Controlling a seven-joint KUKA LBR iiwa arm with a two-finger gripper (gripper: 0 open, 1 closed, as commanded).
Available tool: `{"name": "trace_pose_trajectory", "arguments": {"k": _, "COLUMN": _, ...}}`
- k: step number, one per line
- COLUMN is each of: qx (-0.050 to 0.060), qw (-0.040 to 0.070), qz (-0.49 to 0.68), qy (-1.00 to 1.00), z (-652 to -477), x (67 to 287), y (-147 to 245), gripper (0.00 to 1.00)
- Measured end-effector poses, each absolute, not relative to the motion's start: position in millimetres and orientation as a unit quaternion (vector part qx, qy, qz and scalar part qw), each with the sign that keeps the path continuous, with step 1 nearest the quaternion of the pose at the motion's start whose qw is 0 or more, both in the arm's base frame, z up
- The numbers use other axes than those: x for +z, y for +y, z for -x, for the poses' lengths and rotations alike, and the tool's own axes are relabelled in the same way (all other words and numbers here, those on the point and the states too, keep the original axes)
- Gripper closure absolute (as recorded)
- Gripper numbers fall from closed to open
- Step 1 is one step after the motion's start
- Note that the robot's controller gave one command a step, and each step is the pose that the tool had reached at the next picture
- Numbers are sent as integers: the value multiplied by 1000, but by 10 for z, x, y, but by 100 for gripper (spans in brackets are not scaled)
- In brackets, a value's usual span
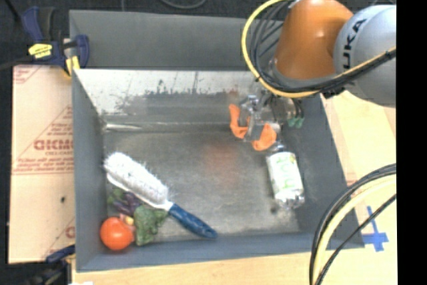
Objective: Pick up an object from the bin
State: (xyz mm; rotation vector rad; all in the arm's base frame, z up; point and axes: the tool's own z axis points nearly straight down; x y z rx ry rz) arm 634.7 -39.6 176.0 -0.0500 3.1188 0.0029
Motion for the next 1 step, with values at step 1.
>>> {"name": "trace_pose_trajectory", "arguments": {"k": 1, "qx": 0, "qw": 10, "qz": 25, "qy": 1000, "z": -6301, "x": 2289, "y": -315, "gripper": 100}}
